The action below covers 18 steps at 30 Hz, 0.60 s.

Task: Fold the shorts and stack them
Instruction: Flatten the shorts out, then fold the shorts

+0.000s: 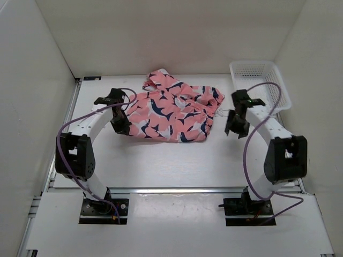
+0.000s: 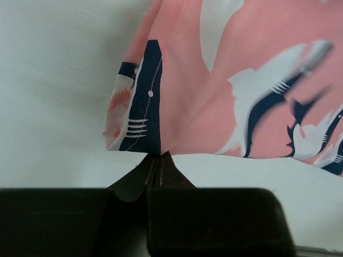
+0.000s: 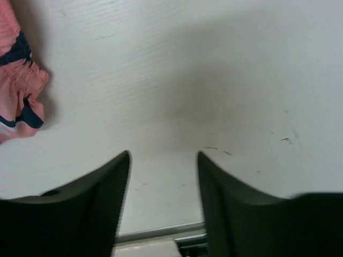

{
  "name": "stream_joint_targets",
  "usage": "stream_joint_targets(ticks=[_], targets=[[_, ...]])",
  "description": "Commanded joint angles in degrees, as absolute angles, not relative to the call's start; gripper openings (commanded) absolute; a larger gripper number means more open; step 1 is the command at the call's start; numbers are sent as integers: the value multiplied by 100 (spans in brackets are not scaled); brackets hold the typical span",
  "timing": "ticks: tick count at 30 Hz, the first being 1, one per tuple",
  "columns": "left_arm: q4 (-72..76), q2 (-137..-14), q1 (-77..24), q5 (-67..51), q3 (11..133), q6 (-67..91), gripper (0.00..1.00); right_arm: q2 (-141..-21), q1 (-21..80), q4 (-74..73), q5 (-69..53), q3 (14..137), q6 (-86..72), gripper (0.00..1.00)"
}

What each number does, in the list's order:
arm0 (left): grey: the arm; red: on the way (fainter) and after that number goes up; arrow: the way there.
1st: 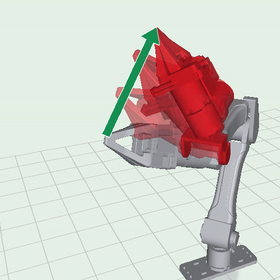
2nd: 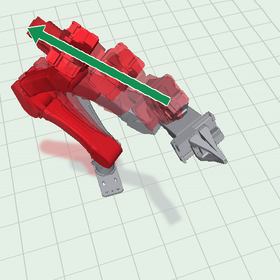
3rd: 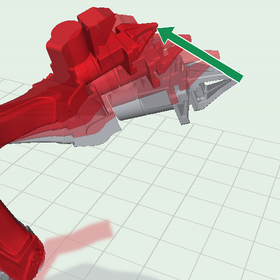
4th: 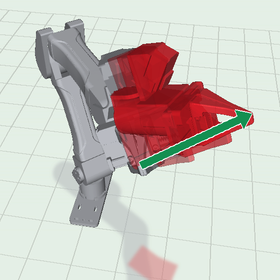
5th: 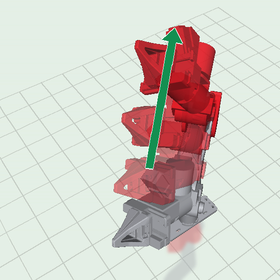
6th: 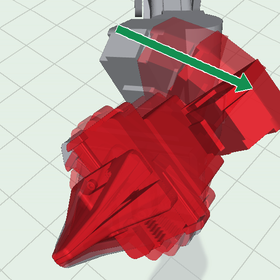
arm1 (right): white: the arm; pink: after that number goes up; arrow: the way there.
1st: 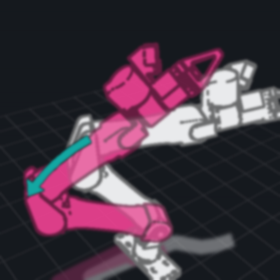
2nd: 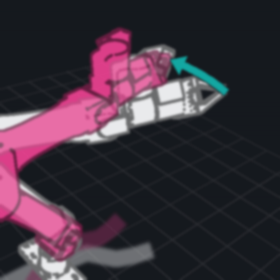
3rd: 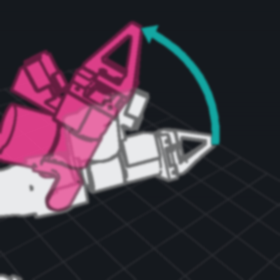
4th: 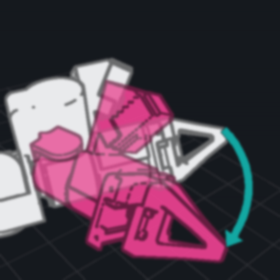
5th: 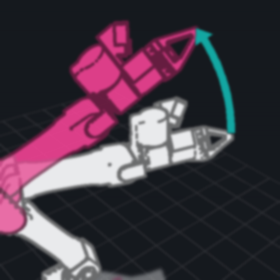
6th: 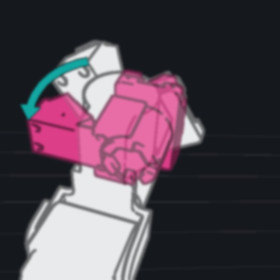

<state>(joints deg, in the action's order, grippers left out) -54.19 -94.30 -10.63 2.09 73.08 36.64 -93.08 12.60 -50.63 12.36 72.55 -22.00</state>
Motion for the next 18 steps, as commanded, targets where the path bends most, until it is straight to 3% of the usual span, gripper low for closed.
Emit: stream_joint_targets(ticks=[1, 5, 7, 11, 18], targets=[[-5273, -9202, -1081, 536, 7453, 3612, 10, -8192, 713, -4018, -56, 6447, -2882, 52], [-5273, -9325, -1081, 536, 7663, 3560, 10, -8051, 659, -3131, -1158, 5453, -3330, 51], [-5273, -9404, -1081, 536, 7716, 3560, 10, -8051, 773, -2315, -1896, 5108, -3708, 58], [-5273, -9536, -1081, 484, 7717, 3507, 10, -8532, 1212, -1969, -1768, 5201, -3876, 75], [-5273, -9536, -1081, 536, 7717, 3507, 10, -9719, 1266, -1565, -1986, 5686, -4411, 69]])
